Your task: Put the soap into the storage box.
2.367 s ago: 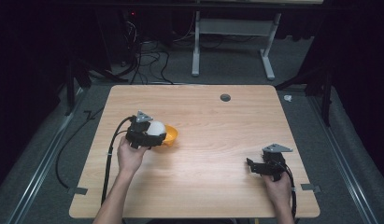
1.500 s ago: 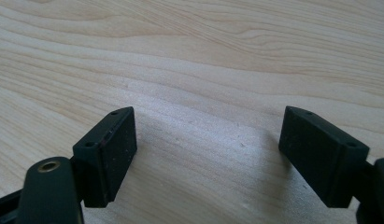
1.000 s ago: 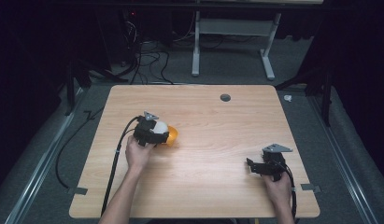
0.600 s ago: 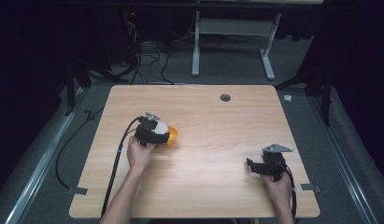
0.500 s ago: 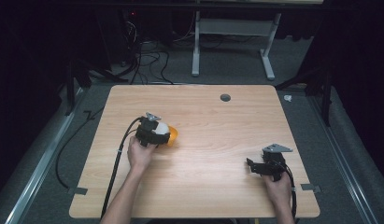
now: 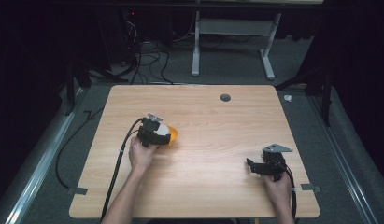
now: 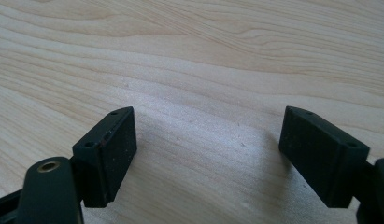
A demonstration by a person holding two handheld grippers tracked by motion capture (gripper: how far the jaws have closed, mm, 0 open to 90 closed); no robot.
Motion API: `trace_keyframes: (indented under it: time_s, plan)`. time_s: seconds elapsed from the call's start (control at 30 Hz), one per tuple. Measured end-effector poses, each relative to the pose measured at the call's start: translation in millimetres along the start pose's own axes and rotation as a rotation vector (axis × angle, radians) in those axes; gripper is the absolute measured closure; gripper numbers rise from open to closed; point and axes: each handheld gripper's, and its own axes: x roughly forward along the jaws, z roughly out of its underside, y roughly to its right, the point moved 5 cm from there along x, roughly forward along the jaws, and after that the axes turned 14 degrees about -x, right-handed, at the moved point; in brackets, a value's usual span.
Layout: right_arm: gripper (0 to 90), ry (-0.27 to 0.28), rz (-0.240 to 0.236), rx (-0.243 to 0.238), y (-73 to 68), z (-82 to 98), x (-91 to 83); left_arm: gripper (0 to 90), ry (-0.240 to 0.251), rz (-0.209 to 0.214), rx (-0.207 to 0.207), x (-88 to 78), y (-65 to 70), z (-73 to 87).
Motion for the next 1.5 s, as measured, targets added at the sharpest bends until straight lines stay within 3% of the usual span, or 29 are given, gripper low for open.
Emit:
trace_keyframes:
  time_s: [0.13,0.3,0.5,0.8,1.27,1.5]
  plan:
    - [20.1,0.0,0.0,0.0,0.0,0.0,0.0,24.0,-0.001,-0.001,-0.009,0.6,-0.6,0.0]
    - [20.1,-0.001,0.0,0.002,-0.2,-0.1,-0.1,22.5,0.052,0.016,-0.018,-8.8,0.1,-6.2]
    - [20.1,-0.001,0.0,0.002,-0.2,0.0,-0.1,19.4,0.05,0.027,-0.027,-13.4,-3.4,-7.6]
    - [20.0,-0.001,0.001,0.0,-0.2,0.0,0.0,18.9,0.09,0.053,-0.031,-30.3,-5.2,-11.4]
    - [20.0,-0.001,0.001,0.001,-0.2,0.0,0.0,19.0,0.124,0.099,-0.071,-54.3,-12.2,-3.7]
    - [20.0,-0.001,0.001,0.003,-0.3,-0.1,0.0,18.6,0.137,0.098,-0.062,-65.5,-13.7,-2.5]
